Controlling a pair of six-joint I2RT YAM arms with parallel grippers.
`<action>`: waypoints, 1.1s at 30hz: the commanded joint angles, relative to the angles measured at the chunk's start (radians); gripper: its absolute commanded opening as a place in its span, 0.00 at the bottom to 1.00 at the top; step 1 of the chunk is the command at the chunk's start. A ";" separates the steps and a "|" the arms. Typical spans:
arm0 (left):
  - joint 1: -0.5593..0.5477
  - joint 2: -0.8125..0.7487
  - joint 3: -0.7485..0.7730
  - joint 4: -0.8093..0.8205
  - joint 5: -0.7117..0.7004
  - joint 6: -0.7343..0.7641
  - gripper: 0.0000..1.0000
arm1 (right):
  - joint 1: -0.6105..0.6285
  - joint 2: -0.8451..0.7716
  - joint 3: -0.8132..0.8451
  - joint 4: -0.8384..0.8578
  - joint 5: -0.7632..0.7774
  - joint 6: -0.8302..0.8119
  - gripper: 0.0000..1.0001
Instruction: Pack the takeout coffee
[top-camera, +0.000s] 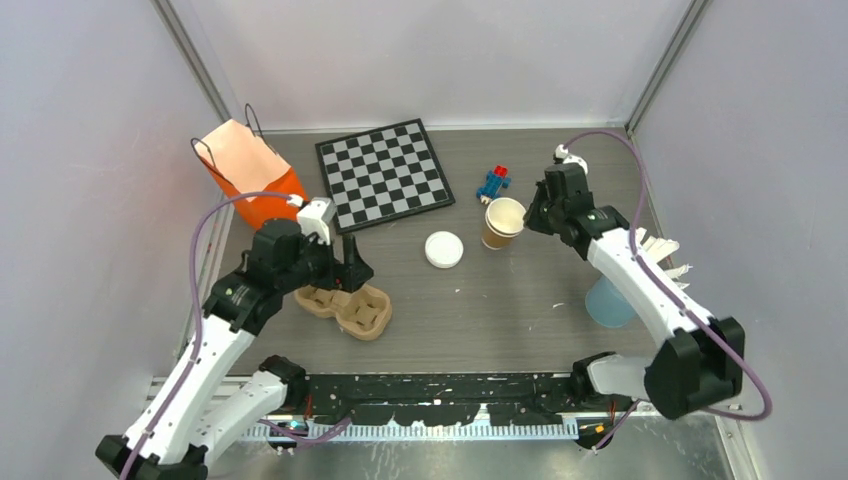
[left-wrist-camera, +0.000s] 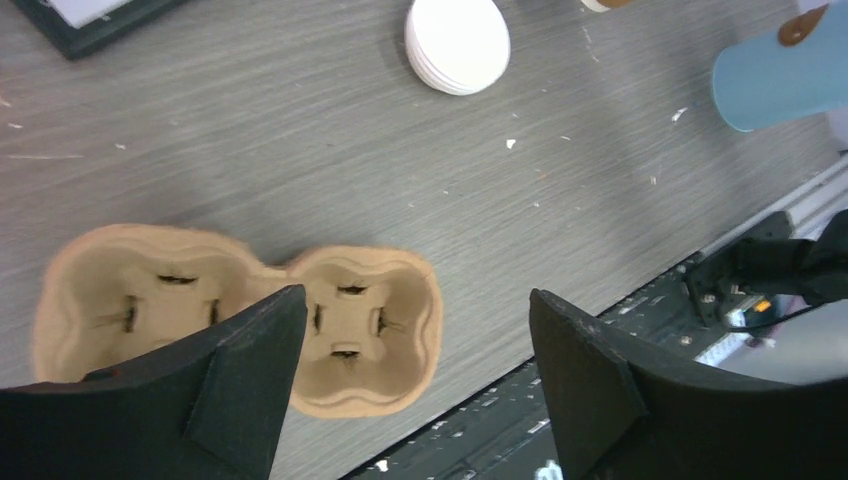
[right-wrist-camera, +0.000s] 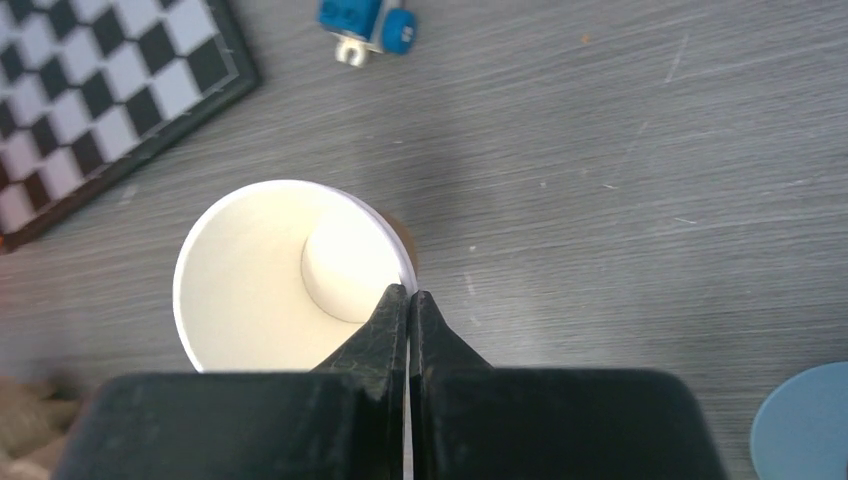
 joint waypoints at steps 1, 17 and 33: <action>0.005 0.095 0.061 0.132 0.117 -0.155 0.80 | -0.001 -0.148 -0.052 0.041 -0.109 0.061 0.00; -0.214 0.697 0.145 0.939 0.283 -0.622 0.56 | 0.000 -0.376 -0.191 0.054 -0.161 0.177 0.00; -0.255 0.872 0.169 1.045 0.285 -0.650 0.53 | -0.001 -0.361 -0.214 0.100 -0.162 0.193 0.00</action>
